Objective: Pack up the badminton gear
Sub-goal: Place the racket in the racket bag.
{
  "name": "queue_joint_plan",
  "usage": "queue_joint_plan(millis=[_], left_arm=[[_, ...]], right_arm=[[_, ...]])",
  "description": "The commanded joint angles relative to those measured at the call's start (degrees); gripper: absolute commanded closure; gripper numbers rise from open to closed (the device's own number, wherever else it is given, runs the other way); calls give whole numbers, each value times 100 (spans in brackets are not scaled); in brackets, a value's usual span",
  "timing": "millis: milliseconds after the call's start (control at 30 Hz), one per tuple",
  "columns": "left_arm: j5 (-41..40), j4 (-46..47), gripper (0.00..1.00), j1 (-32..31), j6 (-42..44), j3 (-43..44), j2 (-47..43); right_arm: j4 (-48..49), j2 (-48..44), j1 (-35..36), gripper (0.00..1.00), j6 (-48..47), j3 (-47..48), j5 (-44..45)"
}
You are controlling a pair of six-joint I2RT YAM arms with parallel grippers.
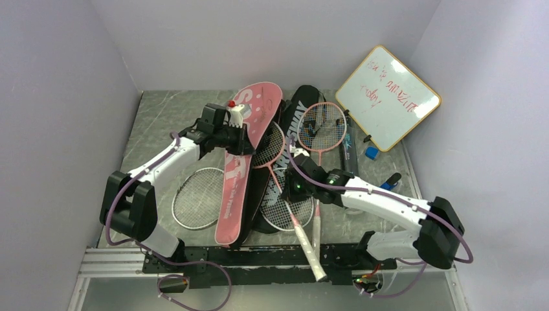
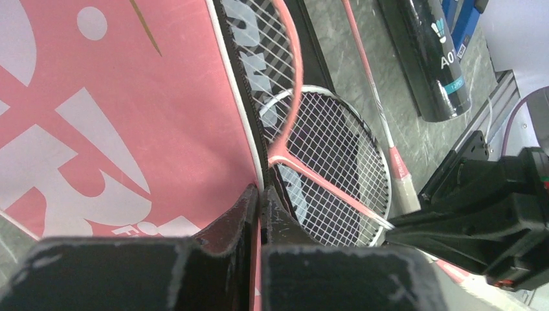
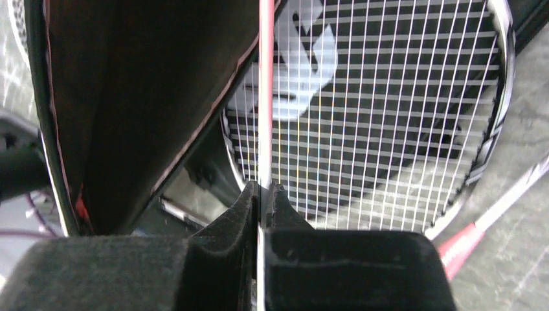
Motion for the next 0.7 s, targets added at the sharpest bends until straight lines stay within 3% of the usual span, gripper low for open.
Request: queue_joint_plan(millis=[0,300,667], left_arm=[[316,133,95,-80,133,-18,-214],[650,77,95,-387,183,-1,-61],[571,-303,95,-855,435,149,234]], right_arm=[[1070,443,3,100,372,375,816],[2550,1556,-137,100,695,638,1459],[4606,1862,-709,100,1469,-69,1466]])
